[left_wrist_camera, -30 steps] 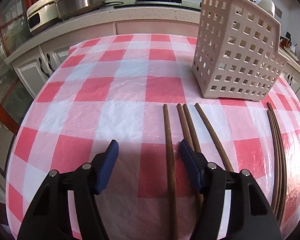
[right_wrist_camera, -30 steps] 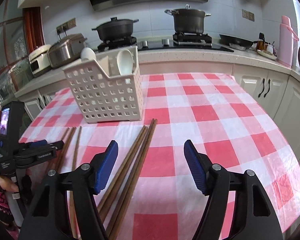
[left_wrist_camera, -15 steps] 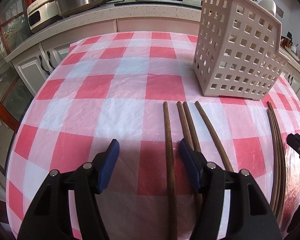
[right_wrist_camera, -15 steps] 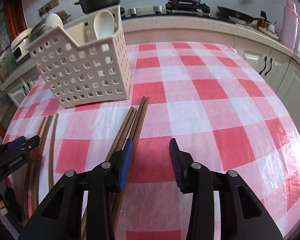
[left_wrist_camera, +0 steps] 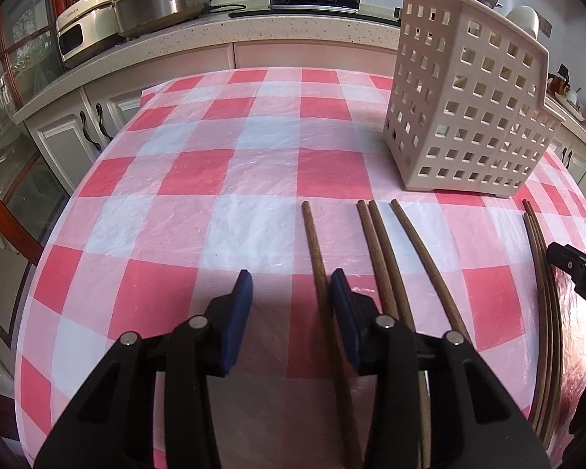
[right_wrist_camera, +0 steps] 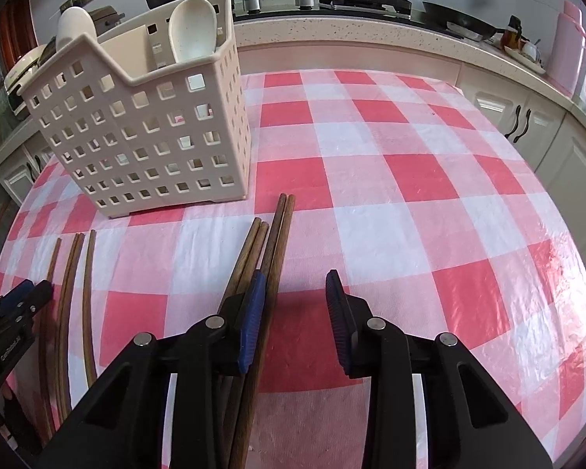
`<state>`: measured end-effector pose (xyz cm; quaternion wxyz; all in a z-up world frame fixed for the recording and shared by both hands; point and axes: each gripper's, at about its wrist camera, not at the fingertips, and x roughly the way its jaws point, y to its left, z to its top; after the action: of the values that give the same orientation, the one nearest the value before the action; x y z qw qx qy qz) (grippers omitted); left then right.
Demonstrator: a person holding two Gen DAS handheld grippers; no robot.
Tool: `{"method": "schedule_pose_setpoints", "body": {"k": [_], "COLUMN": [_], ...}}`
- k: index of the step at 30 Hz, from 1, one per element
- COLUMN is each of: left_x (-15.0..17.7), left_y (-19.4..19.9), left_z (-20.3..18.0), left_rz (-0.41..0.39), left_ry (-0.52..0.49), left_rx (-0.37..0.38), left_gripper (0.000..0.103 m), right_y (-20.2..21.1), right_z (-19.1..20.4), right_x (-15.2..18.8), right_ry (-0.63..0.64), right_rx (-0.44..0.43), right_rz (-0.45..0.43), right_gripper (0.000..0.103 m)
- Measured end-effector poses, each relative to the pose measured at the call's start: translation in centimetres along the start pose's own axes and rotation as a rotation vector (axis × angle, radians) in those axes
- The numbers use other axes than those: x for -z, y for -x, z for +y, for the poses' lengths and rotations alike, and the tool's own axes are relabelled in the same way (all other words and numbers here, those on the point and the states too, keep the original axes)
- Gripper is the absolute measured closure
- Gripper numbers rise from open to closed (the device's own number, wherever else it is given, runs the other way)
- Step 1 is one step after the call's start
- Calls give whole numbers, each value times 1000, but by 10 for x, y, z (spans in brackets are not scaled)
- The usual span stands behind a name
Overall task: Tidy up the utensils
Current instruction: 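Close the right gripper on one wooden chopstick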
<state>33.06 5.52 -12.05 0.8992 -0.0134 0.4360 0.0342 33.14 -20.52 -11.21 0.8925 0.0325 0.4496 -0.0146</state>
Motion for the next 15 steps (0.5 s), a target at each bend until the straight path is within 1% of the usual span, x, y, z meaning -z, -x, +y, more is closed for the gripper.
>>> {"method": "schedule_pose_setpoints", "body": {"k": [2,6,8,11,13,15], "left_x": [0,0,0,1,1,1], "left_y": [0,0,0,1,1,2], "left_z": [1,2,2,0,-2,-5], "left_rz": [-2,-3,-6,-10,-10,-9], "left_ry": [4,5,6,2,-3,-9], "left_rx": [-1,1,4,10,18,27], "left_gripper": [65,67,68,74,80,85], "right_y": [-1,-3,-4,-7,-8,-8], "right_z": [0,1,4,6,6,4], "right_x": [-1,3,4,2,1,-1], "right_ry": [-7,-5,6,12,12,15], "right_rx": [10,8,23,32,33,30], "right_rz": [11,28,18,7,5,9], "right_gripper": [75,75,75,75,76,81]}}
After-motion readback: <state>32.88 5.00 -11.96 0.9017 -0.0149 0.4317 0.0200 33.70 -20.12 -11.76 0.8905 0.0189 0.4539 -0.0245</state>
